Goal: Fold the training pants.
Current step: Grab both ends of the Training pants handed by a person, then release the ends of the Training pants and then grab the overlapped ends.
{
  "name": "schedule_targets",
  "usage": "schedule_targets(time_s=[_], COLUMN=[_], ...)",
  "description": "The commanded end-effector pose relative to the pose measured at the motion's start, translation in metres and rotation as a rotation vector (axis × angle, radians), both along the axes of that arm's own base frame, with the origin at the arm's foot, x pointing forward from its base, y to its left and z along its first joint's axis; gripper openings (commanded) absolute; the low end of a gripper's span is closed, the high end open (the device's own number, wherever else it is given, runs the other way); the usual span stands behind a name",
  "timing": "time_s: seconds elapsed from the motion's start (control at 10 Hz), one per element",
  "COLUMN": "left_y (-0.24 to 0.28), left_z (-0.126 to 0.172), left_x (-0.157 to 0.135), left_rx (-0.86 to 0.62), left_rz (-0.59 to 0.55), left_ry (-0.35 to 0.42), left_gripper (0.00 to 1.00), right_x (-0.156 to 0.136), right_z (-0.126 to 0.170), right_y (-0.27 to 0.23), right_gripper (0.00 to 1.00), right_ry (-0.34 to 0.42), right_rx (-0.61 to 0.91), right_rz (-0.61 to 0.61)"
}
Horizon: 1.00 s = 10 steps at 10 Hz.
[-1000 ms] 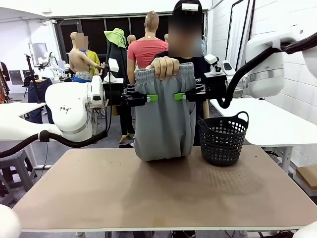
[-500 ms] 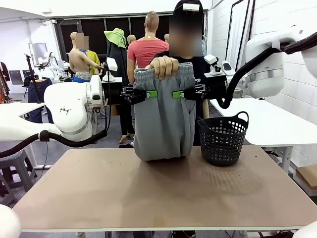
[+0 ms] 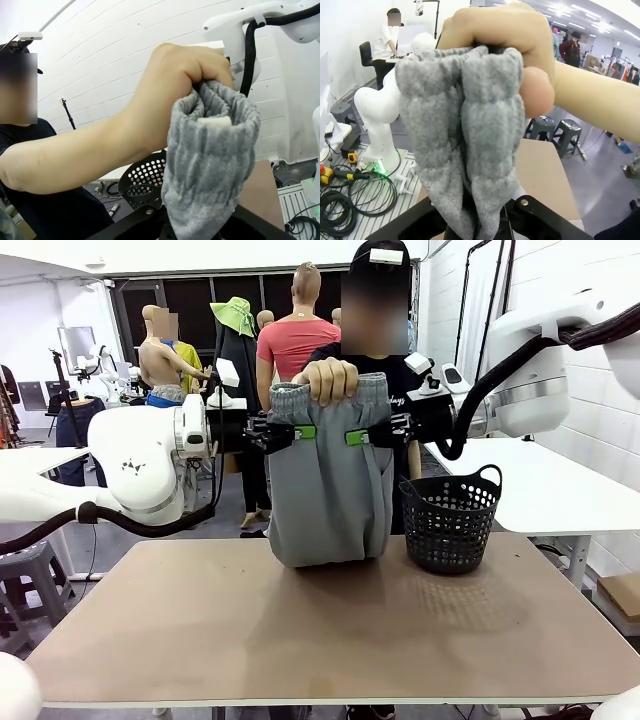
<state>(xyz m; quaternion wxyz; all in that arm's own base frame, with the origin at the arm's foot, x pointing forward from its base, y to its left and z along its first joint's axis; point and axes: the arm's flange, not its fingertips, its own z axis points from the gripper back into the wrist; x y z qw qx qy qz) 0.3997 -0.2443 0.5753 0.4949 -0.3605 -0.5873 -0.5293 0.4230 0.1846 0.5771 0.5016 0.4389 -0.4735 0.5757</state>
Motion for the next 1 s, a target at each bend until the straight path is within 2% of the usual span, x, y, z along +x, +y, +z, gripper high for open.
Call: schedule_targets(time_s=[0.0, 0.9], left_y=[-0.0011, -0.0011], left_z=[0.0026, 0.0026], left_x=[-0.0012, -0.0012], left_rx=[-0.008, -0.008], left_rz=[0.001, 0.001], left_ry=[0.008, 0.008], left_gripper=[0.0, 0.0], right_x=[0.0002, 0.0002], right_z=[-0.0001, -0.0001], right_y=[-0.002, -0.002], right_gripper=[0.0, 0.0], right_ry=[0.012, 0.012], right_rx=[0.028, 0.028], right_rz=[-0.005, -0.005])
